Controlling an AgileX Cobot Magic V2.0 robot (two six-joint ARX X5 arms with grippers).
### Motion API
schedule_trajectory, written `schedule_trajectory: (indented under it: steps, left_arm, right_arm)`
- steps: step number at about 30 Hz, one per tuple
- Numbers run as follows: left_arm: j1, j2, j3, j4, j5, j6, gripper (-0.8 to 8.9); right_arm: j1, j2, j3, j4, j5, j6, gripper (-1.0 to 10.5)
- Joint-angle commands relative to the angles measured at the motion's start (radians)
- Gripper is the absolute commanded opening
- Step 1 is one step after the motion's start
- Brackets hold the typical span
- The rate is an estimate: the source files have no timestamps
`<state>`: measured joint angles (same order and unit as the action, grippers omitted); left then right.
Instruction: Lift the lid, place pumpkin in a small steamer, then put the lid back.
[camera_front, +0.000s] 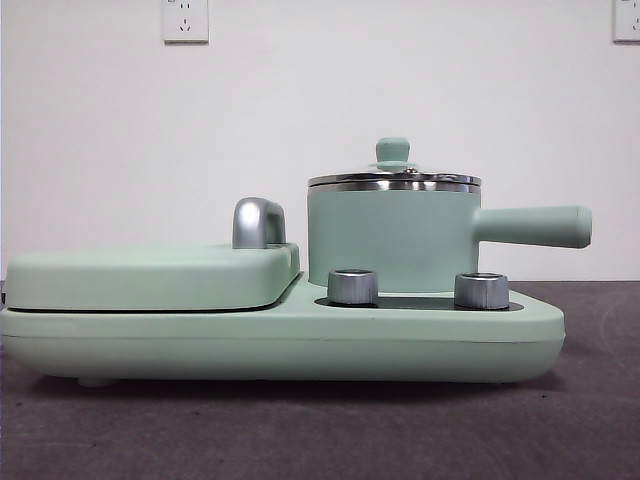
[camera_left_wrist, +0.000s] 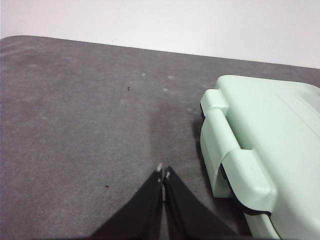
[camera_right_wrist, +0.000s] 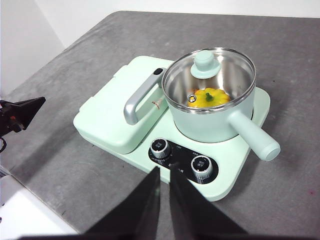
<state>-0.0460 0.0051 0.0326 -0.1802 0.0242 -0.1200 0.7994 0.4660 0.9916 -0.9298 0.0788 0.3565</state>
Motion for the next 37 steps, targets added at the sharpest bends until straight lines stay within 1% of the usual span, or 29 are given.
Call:
schedule_trajectory:
  steps: [1,18,20,23,26,29,33,36,37]
  left_arm:
    - [0.001,-0.002,-0.019,-0.006,-0.002,0.01,0.06]
    - [0.001,-0.002,-0.019,-0.006,-0.002,0.01,0.06]
    - [0.001,-0.002,-0.019,-0.006,-0.002,0.01,0.06]
    - [0.001,-0.002,-0.019,-0.006,-0.002,0.01,0.06]
    - [0.001,-0.002,-0.019,-0.006,-0.002,0.01,0.06]
    - [0.001,-0.002,-0.019,-0.006,-0.002,0.01,0.06]
    - [0.001,-0.002,-0.019,-0.006,-0.002,0.01,0.06]
    - [0.001,-0.002,-0.019,-0.006,-0.002,0.01,0.06]
    - [0.001,-0.002,-0.019,-0.006,-0.002,0.01,0.06]
  right_arm:
    - [0.01,0.002,0.007,0.013,0.0,0.003,0.3]
    - [0.01,0.002,0.006,0.013,0.001,0.002,0.3]
    - [-0.006,0.0,0.006,0.016,0.0,0.002,0.3]
    - [-0.073,-0.002,-0.016,0.039,-0.012,0.003,0.3]
    - [-0.183,-0.027,-0.098,0.146,-0.011,0.003,0.3]
    - [-0.303,-0.084,-0.251,0.37,-0.011,0.002,0.3]
    - [-0.455,-0.182,-0.515,0.762,-0.011,0.002,0.3]
    - [-0.541,-0.242,-0.669,0.957,-0.003,0.002,0.3]
    - [-0.565,-0.26,-0.708,0.997,-0.002,0.002,0.3]
